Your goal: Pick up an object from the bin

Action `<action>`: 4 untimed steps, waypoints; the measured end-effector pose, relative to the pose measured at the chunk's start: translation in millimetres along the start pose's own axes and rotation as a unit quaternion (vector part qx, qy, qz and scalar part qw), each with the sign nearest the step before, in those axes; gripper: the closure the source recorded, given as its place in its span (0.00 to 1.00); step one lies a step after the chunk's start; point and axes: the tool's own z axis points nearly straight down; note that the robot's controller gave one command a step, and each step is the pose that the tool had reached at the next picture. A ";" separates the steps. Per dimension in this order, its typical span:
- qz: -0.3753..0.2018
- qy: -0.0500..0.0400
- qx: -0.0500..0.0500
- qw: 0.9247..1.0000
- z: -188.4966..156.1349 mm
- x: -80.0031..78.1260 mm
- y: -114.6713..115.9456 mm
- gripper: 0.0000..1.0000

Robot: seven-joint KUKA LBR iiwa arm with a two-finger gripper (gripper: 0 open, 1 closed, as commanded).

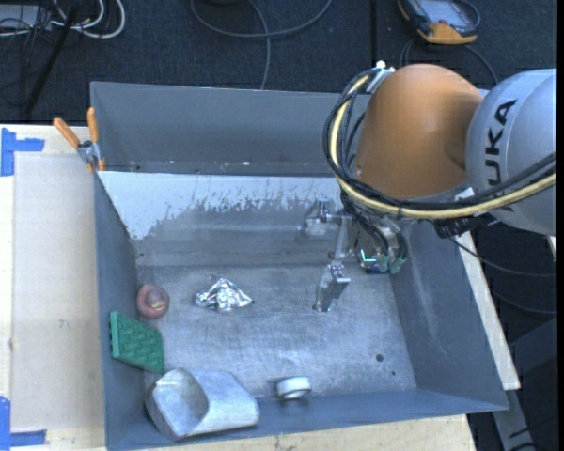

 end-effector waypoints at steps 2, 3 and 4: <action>-0.034 -0.007 0.000 0.999 142.5 -38.7 79.2 0.00; 0.016 -0.005 -0.001 1.000 140.5 -42.3 82.3 0.00; -0.006 -0.006 -0.001 1.000 172.9 -38.8 84.9 0.00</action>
Offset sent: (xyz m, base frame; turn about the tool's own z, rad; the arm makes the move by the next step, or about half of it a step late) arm -0.0016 0.0924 -0.1744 -0.0269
